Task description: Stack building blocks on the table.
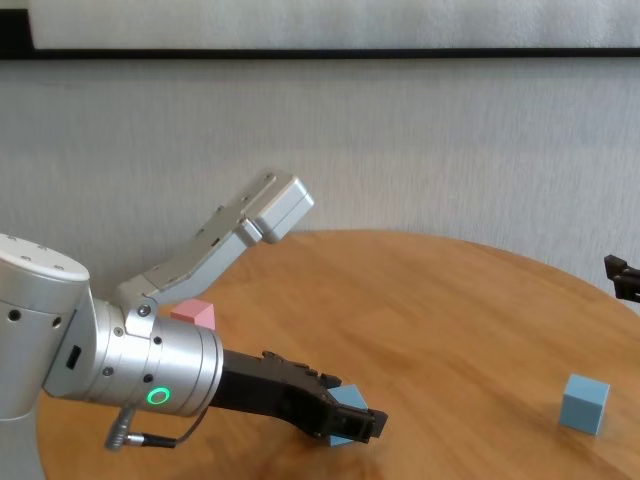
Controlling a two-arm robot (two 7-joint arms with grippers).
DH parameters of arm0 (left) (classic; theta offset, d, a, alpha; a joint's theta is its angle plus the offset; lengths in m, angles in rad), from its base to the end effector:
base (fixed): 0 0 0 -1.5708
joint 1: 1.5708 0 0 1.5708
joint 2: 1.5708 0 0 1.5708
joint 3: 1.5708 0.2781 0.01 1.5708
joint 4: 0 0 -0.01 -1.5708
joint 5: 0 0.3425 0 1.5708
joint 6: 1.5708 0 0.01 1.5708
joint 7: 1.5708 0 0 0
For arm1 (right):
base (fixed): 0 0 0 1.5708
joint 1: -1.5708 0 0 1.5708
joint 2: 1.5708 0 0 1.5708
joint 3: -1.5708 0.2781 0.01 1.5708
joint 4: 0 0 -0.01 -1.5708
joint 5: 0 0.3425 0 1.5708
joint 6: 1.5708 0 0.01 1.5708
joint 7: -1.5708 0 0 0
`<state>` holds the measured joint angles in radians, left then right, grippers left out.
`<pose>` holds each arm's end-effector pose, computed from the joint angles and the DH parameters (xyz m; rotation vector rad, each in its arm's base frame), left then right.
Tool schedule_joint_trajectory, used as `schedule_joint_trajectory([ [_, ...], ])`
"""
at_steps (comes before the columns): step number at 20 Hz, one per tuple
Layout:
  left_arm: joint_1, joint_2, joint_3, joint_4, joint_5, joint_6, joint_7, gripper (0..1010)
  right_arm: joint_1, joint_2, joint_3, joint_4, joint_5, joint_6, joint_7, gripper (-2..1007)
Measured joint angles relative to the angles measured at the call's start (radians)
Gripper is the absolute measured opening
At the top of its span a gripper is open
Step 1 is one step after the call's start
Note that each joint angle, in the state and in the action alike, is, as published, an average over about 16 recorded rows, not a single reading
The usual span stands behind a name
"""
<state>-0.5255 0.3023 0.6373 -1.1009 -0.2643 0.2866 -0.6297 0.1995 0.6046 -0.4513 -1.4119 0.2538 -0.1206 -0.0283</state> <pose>0.4642 -0.0477 -0.2916 0.4907 0.1769 0.5617 0.3880 -0.0670 -0.2991 -0.3044 -0.2851 -1.2480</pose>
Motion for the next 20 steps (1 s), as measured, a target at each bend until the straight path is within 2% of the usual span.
schedule_joint_trajectory([
  [7, 0.034, 0.023, -0.030, -0.068, -0.046, -0.026, -0.010, 889, 0.000, 0.000, 0.000, 0.000, 0.000, 0.000, 0.000, 1001],
  [11, 0.070, 0.041, -0.058, -0.132, -0.074, -0.055, 0.020, 956, 0.000, 0.000, 0.000, 0.000, 0.000, 0.000, 0.000, 1001],
  [13, 0.093, 0.049, -0.077, -0.169, -0.083, -0.073, 0.056, 977, 0.000, 0.000, 0.000, 0.000, 0.000, 0.000, 0.000, 1001],
  [16, 0.134, 0.053, -0.111, -0.225, -0.086, -0.099, 0.133, 997, 0.000, 0.000, 0.000, 0.000, 0.000, 0.000, 0.000, 1000],
  [20, 0.188, 0.046, -0.156, -0.286, -0.067, -0.138, 0.257, 1001, 0.000, 0.000, 0.000, 0.000, 0.000, 0.000, 0.000, 1001],
])
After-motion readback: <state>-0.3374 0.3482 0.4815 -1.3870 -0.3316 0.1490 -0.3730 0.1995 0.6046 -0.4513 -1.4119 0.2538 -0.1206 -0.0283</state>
